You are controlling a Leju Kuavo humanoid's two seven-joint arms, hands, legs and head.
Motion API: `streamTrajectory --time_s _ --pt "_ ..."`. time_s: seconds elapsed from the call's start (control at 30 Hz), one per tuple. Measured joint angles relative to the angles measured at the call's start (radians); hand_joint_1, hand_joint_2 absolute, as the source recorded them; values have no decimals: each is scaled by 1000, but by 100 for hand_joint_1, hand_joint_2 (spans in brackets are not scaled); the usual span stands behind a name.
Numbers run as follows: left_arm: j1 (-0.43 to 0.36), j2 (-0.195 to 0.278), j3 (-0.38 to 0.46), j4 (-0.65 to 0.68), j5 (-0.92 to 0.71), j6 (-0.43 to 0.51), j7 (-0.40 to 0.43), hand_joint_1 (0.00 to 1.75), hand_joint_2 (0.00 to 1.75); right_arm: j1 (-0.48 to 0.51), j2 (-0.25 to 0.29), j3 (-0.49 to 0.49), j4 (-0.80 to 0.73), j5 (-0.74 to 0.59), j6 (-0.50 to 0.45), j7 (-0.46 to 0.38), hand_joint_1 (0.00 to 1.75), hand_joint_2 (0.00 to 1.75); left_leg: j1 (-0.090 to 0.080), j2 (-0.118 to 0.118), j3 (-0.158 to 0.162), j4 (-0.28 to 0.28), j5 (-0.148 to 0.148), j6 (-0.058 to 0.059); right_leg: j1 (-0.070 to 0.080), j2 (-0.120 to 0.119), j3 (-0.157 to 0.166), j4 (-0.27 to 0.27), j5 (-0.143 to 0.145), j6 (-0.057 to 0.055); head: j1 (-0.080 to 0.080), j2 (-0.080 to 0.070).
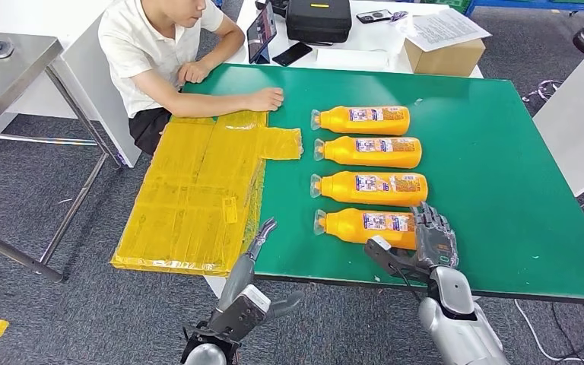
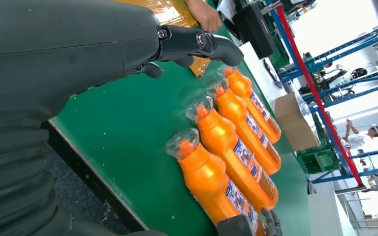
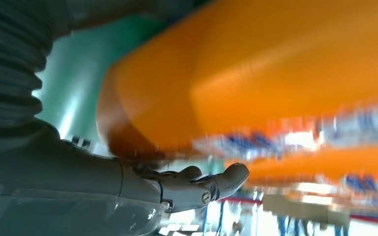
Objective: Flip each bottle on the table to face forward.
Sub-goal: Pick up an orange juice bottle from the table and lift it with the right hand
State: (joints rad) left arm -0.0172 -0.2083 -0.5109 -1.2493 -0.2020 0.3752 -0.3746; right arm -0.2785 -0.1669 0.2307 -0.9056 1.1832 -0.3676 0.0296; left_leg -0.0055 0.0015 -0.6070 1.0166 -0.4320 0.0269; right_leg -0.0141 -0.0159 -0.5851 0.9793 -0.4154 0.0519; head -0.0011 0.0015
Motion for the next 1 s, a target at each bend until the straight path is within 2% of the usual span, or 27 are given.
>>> streamTrajectory --time_s 0.4,0.8,0.9,1.0 --pt "0 0 7 0 19 -11 -8 0 175 29 -30 24 -43 -273 113 -192 175 175 1 2 6 0 -2 -1 1 2 4 0 0 0 0 0" --pt "0 0 10 0 46 -11 -18 0 175 68 -33 31 -86 -353 121 -242 175 175 1 3 8 0 -2 -1 0 4 6 0 0 0 0 0" --pt "2 -3 17 0 95 8 -23 0 175 87 -27 28 -108 -423 121 -299 175 175 1 3 8 0 -2 -1 1 4 6 0 0 0 0 0" --pt "1 -8 33 4 210 27 -19 0 175 128 -5 23 -160 -512 113 -360 175 175 1 3 6 0 -2 -1 1 4 5 0 0 0 0 0"
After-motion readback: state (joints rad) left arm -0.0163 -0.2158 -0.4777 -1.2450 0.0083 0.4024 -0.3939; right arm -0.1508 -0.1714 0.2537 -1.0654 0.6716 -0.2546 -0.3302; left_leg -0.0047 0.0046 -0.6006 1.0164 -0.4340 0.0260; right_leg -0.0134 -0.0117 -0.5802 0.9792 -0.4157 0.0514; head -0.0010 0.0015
